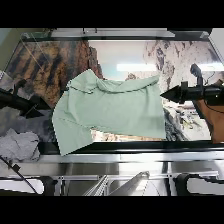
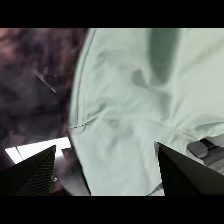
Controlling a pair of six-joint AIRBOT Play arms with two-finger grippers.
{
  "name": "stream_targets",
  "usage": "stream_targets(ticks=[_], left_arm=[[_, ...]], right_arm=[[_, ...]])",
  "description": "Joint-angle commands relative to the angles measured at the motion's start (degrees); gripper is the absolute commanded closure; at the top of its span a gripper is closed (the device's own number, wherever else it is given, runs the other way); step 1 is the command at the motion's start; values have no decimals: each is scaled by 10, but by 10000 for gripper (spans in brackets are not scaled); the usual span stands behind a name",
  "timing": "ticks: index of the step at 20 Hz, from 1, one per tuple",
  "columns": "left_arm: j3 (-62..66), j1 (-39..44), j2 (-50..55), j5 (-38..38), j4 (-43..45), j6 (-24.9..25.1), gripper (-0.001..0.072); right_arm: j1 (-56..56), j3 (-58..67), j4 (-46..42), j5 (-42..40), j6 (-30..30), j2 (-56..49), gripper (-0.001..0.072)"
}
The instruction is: Fold the shirts.
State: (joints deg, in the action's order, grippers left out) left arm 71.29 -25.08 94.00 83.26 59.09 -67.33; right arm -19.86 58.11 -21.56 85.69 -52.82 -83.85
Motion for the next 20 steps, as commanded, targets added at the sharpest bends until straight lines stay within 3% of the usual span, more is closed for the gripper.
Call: stream_targets(ticks=[1, 9, 10, 12, 13, 14, 17, 18, 19, 20], left_arm=[[-47, 3, -1, -52, 23, 8, 14], [-50, 71, 43, -47, -7, 35, 29], [-49, 78, 46, -42, -7, 43, 191], [-49, 80, 43, -42, -6, 52, 444], [-48, 78, 41, -42, -6, 58, 618], [-45, 73, 39, -39, -6, 64, 686], [-27, 55, 39, -3, -7, 64, 686], [-25, 49, 38, 4, -8, 64, 686], [-24, 45, 39, 10, -8, 64, 686], [-24, 46, 39, 16, -7, 64, 686]], right_arm=[[-1, -79, 0, -3, 32, 52, 699], [-1, -94, -3, -1, 33, 96, 698], [-1, -94, -2, 2, 33, 98, 699], [-5, -94, -3, 18, 33, 103, 698], [-16, -95, -3, 30, 33, 108, 698], [-34, -103, -3, 33, 33, 117, 694], [-101, -166, -3, 31, 34, 153, 689], [-105, -191, -2, 24, 35, 157, 566], [-101, -216, -3, -1, 35, 157, 262], [-94, -237, -3, -36, 36, 156, 62]])
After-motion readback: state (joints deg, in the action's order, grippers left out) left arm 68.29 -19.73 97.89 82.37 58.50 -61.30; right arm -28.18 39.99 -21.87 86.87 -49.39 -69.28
